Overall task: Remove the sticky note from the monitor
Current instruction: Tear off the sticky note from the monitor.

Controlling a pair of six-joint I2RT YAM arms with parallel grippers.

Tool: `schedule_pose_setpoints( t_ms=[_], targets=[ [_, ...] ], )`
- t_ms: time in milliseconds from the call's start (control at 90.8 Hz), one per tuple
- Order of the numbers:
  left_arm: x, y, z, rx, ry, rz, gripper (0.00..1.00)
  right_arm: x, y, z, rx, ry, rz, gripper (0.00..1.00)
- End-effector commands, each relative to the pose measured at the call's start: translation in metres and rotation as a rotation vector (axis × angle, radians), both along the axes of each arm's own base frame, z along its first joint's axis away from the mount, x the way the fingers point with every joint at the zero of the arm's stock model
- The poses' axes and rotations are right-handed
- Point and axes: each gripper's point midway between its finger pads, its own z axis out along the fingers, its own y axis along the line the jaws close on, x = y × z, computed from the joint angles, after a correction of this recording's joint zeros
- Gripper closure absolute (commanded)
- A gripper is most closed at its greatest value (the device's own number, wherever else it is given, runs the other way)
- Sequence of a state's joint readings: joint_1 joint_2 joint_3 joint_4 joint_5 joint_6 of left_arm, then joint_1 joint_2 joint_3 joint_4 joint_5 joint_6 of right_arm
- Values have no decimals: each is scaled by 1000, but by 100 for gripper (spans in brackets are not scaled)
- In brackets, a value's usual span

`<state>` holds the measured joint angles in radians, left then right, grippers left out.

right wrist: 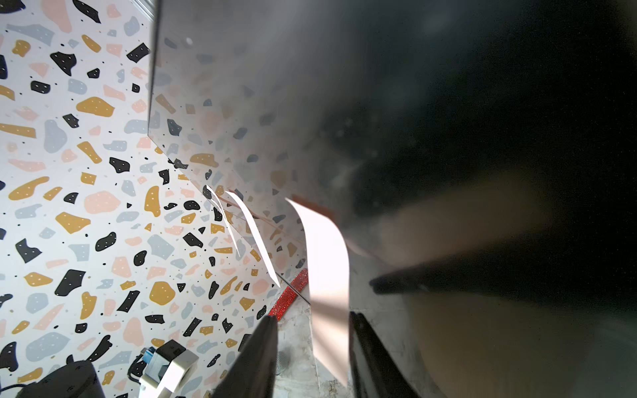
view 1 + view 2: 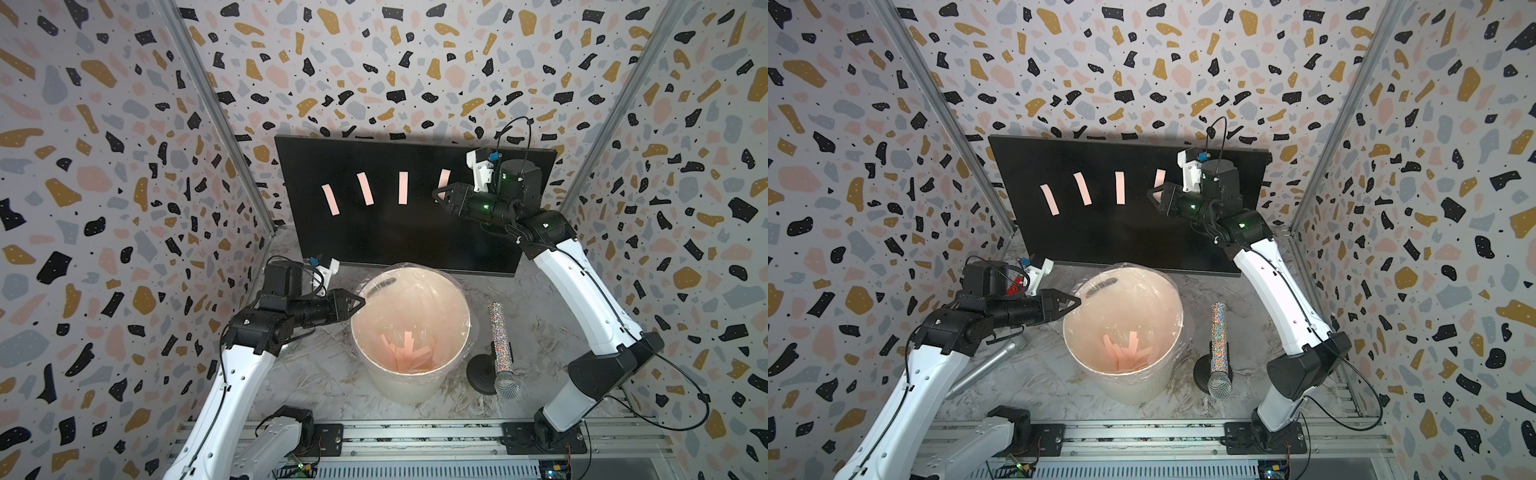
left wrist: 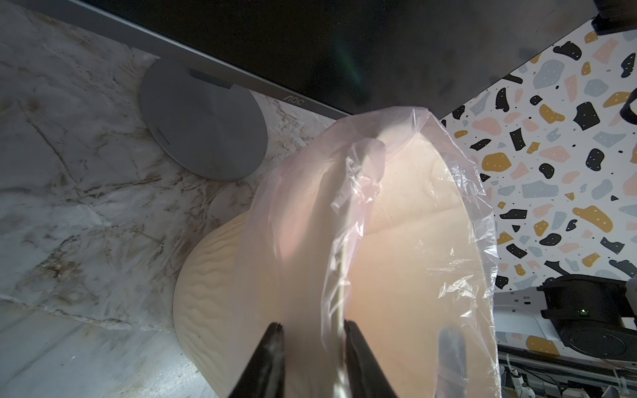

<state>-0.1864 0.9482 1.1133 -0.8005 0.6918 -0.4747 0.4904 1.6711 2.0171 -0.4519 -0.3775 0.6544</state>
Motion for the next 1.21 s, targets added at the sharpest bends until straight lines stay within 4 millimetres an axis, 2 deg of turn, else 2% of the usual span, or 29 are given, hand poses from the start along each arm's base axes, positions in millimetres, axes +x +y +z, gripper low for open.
schedule_pose_setpoints(
  t_ms=[0,363,474,1200],
  targets=[
    [1,-3,-5,3,7,-19,70,5,-1,9,29,-14,-10,66],
    [1,-3,-4,1,6,-23,70,1,-1,11,32,-19,0,94],
    [0,-3,-3,-1,5,-23,70,0,-1,12,31,-23,1,100],
    [1,-2,-3,4,6,-16,70,-18,-5,8,35,-2,32,100]
  ],
)
